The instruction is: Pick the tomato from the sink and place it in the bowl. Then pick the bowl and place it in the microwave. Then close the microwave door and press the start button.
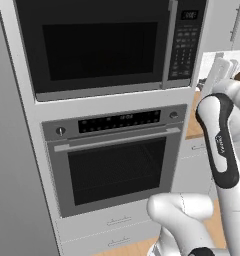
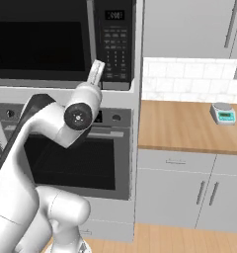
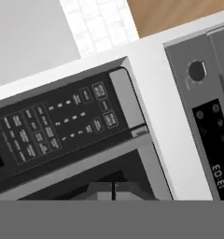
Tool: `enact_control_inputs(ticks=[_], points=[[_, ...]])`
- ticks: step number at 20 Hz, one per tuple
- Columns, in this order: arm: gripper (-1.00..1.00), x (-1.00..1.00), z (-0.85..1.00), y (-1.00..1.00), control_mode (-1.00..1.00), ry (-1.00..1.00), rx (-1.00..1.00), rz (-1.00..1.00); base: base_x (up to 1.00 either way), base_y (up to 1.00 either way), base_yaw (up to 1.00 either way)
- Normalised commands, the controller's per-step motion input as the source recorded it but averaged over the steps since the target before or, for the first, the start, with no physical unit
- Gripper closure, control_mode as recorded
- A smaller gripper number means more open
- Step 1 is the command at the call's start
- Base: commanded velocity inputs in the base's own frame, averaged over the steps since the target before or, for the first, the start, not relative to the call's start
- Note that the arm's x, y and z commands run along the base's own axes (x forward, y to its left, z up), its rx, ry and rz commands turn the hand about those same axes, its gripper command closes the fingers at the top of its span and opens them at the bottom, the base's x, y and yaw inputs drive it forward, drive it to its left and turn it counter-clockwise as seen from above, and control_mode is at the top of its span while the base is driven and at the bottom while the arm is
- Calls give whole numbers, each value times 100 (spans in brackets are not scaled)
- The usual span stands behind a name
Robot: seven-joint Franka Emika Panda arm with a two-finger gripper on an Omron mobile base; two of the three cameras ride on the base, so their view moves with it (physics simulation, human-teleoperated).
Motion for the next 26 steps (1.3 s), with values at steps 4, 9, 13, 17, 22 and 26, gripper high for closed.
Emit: enact_control_inputs(ticks=[4, 9, 13, 17, 22, 26], points=[[100, 45, 0, 2, -100, -11, 4, 4, 0, 0, 0], [100, 40, 0, 2, -100, 0, 0, 0, 0, 0, 0], [100, 50, 0, 0, -100, 1, 0, 0, 0, 0, 0], [100, 48, -4, 0, -100, 0, 0, 0, 0, 0, 0], [100, 49, -11, 0, -100, 0, 0, 0, 0, 0, 0], [100, 29, -9, 0, -100, 0, 0, 0, 0, 0, 0]])
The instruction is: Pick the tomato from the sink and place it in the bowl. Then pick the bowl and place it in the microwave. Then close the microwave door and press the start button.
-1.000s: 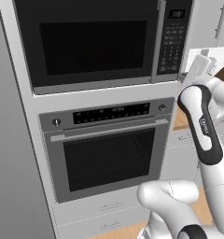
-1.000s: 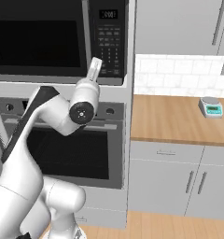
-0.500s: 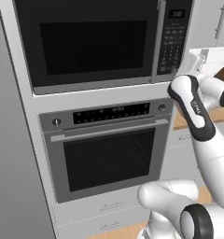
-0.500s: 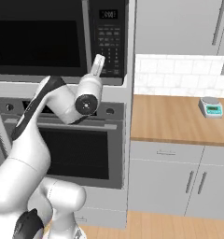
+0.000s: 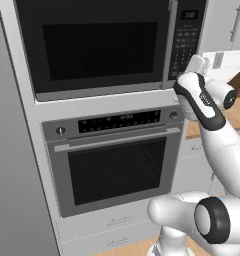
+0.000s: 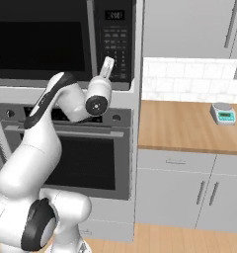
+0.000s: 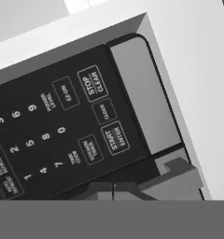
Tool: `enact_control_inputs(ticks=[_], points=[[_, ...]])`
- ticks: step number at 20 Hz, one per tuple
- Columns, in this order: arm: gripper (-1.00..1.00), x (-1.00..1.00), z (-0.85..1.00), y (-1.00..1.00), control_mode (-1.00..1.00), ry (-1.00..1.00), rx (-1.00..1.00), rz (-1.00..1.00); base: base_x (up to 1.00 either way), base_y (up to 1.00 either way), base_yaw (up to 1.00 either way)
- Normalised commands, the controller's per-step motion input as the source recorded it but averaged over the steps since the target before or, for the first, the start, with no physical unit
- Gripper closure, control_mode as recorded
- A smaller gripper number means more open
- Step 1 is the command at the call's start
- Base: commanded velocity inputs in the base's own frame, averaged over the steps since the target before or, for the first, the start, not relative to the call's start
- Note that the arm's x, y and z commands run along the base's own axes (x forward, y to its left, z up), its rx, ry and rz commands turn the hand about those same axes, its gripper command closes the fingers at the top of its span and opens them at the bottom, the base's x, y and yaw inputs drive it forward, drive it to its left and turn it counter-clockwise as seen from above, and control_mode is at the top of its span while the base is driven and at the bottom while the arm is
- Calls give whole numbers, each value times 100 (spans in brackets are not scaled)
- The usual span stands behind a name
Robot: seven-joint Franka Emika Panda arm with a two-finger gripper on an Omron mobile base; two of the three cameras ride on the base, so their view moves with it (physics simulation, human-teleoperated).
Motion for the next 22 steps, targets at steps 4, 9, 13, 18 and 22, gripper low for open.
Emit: enact_control_inputs(ticks=[4, 9, 13, 18, 22], points=[[100, 44, -6, 0, -100, 0, 0, 0, 0, 0, 0], [100, 42, -1, -5, -100, 0, 0, 0, 0, 0, 0], [100, 17, -8, -24, -100, 0, 0, 0, 0, 0, 0], [100, 35, -17, -5, -100, 0, 0, 0, 0, 0, 0], [100, 38, -8, 0, -100, 0, 0, 0, 0, 0, 0]])
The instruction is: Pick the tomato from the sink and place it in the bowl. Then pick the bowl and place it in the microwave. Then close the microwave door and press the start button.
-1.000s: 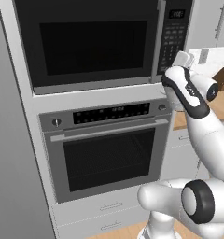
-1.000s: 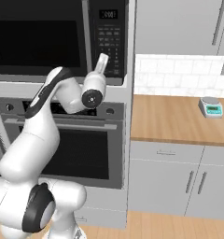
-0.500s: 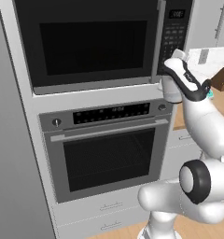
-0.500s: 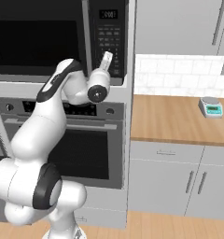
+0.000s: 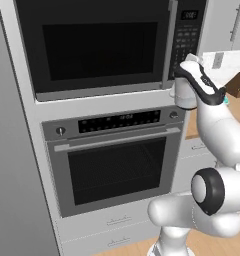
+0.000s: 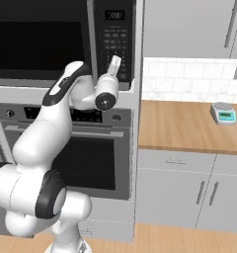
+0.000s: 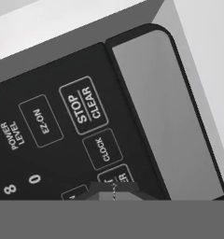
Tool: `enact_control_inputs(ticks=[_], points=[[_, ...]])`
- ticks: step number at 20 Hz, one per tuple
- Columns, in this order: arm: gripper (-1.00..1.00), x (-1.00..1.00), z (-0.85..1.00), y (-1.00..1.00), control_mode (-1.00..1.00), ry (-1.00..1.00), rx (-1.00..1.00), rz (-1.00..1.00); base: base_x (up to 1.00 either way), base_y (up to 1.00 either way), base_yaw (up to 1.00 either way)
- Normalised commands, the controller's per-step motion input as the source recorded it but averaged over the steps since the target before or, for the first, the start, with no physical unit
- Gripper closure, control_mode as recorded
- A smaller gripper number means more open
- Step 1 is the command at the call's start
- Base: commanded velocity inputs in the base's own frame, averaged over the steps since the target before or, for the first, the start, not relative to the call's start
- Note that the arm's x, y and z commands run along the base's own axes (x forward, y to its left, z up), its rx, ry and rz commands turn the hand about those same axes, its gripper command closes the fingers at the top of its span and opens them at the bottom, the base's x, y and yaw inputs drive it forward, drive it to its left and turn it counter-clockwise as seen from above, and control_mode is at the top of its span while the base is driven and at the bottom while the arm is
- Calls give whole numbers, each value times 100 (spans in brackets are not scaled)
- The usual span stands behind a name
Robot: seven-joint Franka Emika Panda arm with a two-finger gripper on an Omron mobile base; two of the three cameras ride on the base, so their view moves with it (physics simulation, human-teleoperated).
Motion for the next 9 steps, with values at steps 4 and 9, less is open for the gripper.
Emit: enact_control_inputs(ticks=[4, 9], points=[[100, 21, -9, 5, -100, 0, 0, 0, 0, 0, 0], [100, 1, -1, 1, -100, 0, 0, 0, 0, 0, 0]])
